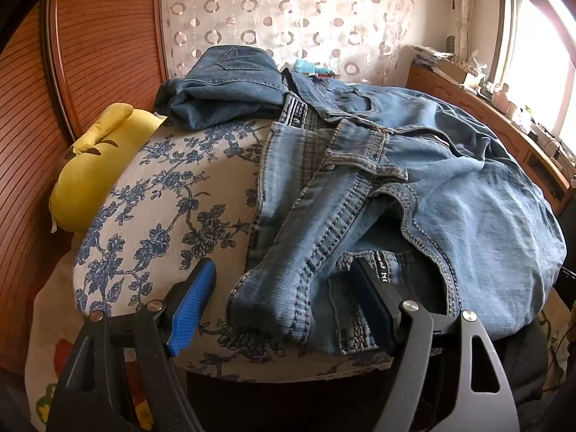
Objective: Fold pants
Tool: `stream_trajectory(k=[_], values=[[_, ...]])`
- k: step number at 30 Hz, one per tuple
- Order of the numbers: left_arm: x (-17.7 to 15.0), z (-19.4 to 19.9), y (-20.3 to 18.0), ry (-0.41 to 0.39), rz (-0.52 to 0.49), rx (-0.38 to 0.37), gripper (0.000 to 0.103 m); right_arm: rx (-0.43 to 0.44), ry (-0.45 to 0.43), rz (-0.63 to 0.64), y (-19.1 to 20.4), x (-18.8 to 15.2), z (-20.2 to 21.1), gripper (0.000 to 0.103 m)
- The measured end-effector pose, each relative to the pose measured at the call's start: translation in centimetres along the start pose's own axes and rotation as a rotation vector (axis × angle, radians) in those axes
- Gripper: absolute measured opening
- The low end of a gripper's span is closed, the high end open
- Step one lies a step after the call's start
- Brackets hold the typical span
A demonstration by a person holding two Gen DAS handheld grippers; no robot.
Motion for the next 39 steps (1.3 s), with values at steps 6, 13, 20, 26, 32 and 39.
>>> stream_trajectory(k=[6,13,20,26,32,39], values=[[-0.2,0.1,0.0,-0.007,-0.004,-0.016,0.076,0.043,0.011,-0.017,-0.6,0.6,0.1,0.030],[-0.8,0.7,0.4,-0.011,-0.008,-0.024,0.077,0.022,-0.074,0.019,0.5,1.3,2.9,0.007],[-1.1,1.2,0.9,-0.034,0.018,-0.058,0.050,0.002,-0.211,0.064,2.7,3.6,7.0,0.006],[-0.6,2.5,0.2,-0.075,-0.003,-0.091,0.018,-0.025,-0.252,0.092,3.9,4.7,7.1,0.005],[2.1,6.1,-0.7,-0.170,-0.033,-0.113,0.014,-0.071,-0.304,0.107,4.4,6.4,7.5,0.005],[6.9,7.8,-1.1,-0.253,-0.061,-0.130,0.013,-0.112,-0.388,0.166,6.3,10.5,7.0,0.004]])
Point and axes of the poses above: each gripper's, at about its wrist camera, not at the fingertips, and z roughly against the way its jaws point, y to its left, x to its top, the point moved 3 cm from there along -z, roughly the way its jaws point, and after that the axes turned 2 degrees about -x, right-handed, at the moved point
